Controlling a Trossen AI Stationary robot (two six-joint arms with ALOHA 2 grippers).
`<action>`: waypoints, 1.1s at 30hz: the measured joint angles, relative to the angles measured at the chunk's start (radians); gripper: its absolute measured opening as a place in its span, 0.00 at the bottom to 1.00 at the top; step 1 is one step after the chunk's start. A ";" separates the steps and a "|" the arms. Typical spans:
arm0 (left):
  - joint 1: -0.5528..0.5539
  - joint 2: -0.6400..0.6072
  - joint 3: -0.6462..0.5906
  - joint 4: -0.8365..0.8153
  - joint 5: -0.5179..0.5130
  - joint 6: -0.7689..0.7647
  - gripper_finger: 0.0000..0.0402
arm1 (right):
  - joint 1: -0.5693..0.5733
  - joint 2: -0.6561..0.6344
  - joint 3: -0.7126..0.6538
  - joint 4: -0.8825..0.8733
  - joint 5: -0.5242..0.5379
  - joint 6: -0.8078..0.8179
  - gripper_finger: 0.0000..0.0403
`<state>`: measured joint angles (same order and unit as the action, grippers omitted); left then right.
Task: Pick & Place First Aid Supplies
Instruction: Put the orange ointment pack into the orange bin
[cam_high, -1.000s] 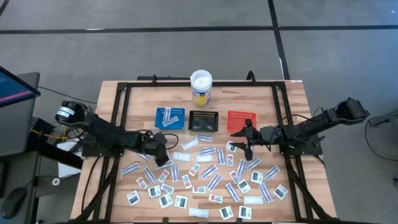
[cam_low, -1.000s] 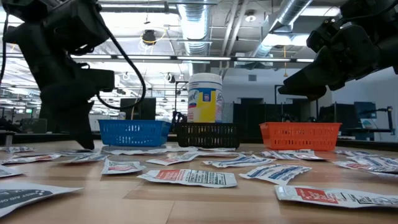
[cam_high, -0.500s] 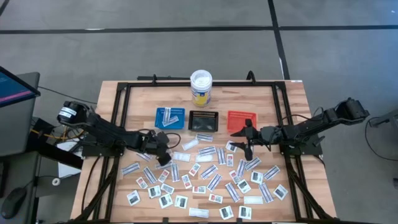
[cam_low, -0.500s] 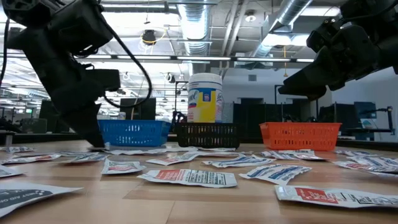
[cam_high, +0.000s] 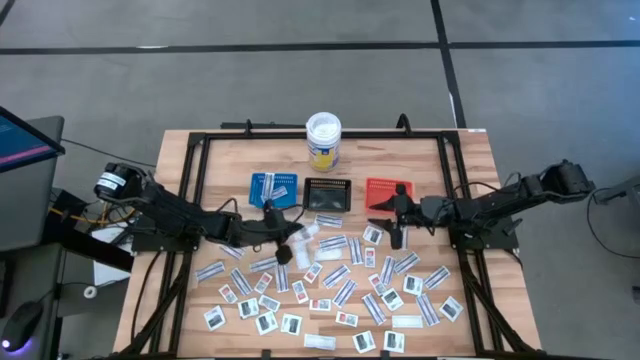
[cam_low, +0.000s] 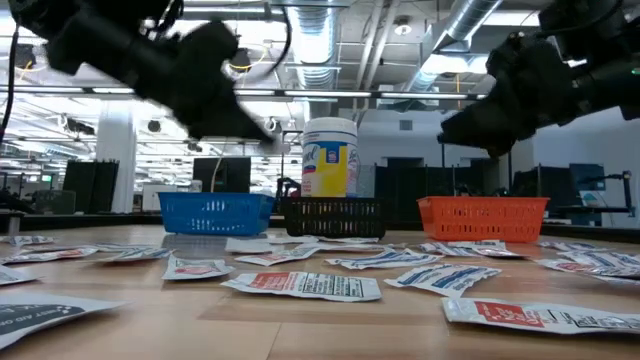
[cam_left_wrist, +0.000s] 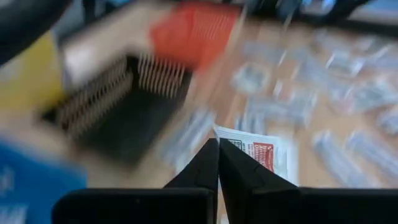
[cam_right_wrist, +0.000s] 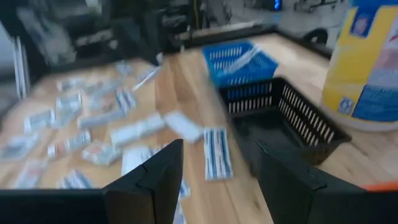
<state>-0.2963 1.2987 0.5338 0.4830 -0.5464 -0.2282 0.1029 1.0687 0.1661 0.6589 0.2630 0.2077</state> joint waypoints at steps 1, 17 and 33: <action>0.002 0.003 0.012 0.042 0.000 0.041 0.02 | -0.005 0.000 0.000 0.021 0.000 0.011 0.46; 0.052 0.369 0.338 0.301 -0.006 0.485 0.02 | 0.013 0.000 0.000 0.146 -0.004 0.086 0.37; 0.128 0.448 0.481 0.320 0.046 0.538 0.02 | 0.030 0.000 0.002 0.163 -0.004 0.055 0.34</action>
<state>-0.1688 1.7470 1.0149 0.8033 -0.5002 0.3098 0.1332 1.0687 0.1677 0.8223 0.2587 0.2626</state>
